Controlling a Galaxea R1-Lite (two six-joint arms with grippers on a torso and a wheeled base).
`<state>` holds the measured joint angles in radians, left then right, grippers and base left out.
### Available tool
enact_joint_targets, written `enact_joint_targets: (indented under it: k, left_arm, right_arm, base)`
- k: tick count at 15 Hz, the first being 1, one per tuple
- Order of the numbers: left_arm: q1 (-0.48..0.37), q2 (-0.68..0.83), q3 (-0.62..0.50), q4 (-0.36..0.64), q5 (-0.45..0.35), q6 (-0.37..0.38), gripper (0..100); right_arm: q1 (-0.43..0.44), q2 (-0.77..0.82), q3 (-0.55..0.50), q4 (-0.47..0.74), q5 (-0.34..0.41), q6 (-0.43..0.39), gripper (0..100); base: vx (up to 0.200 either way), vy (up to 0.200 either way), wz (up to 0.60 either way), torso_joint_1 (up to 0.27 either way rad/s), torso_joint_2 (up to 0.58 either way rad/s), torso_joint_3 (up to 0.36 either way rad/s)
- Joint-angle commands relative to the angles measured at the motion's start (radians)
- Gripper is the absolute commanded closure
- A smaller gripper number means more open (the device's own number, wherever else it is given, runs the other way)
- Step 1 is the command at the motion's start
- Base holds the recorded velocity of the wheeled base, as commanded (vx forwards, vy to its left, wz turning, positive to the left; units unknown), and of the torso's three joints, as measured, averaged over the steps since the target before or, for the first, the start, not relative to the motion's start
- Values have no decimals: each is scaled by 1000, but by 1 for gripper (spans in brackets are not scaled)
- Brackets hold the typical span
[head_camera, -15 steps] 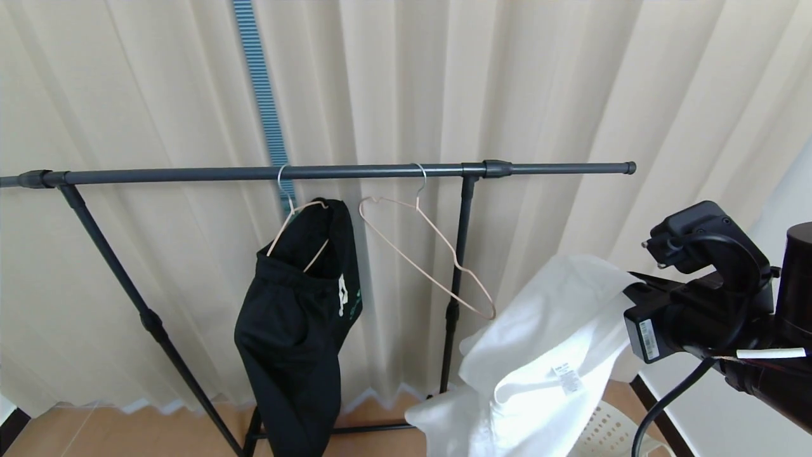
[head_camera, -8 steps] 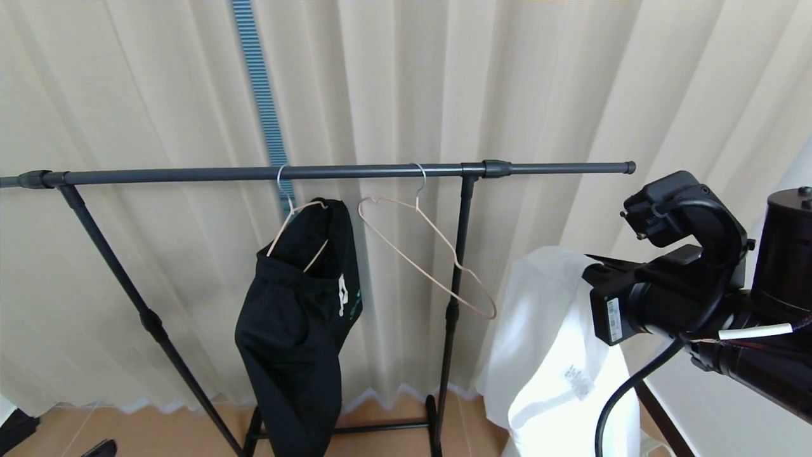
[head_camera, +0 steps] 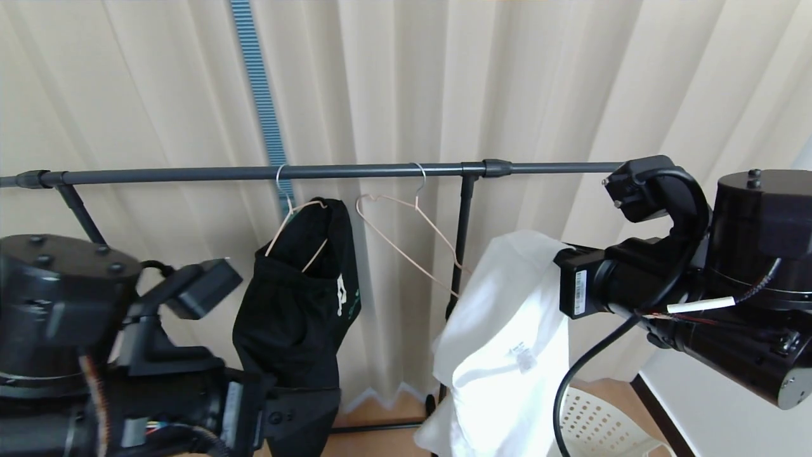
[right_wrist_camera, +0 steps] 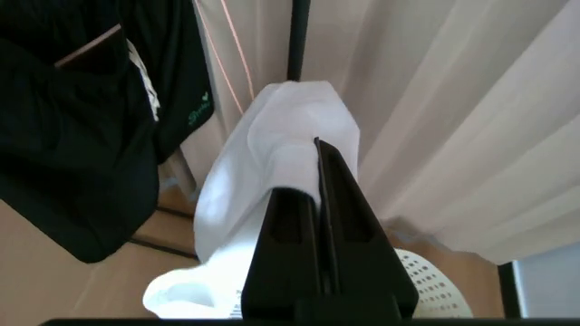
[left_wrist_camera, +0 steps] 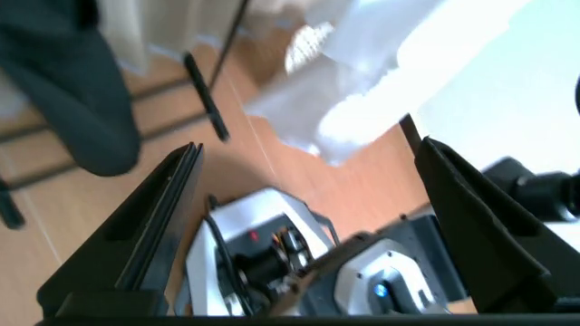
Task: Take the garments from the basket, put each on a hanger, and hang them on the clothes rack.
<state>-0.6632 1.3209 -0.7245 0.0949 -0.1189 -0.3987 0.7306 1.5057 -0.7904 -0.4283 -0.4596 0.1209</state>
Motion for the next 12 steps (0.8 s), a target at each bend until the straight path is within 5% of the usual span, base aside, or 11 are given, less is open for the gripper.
enact_joint_targets:
  k: [1,5,12]
  left_arm:
    - [-99,282,-130,2,-1,-31,0]
    - [-118,451,-237,-3,-2,-38,0]
    - [-131,574,-357,-4,5,-57,0]
  right_arm:
    - [42,51,-23,-20,-1,23,100]
    - [122,114,-33,-27,-5,75,100]
    - [138,102,-35,-26,-8,83,100]
  base:
    - [0,0,0,0,0,0]
    - [0,0,0,0,0,0]
    - [0,0,0,0,0,0]
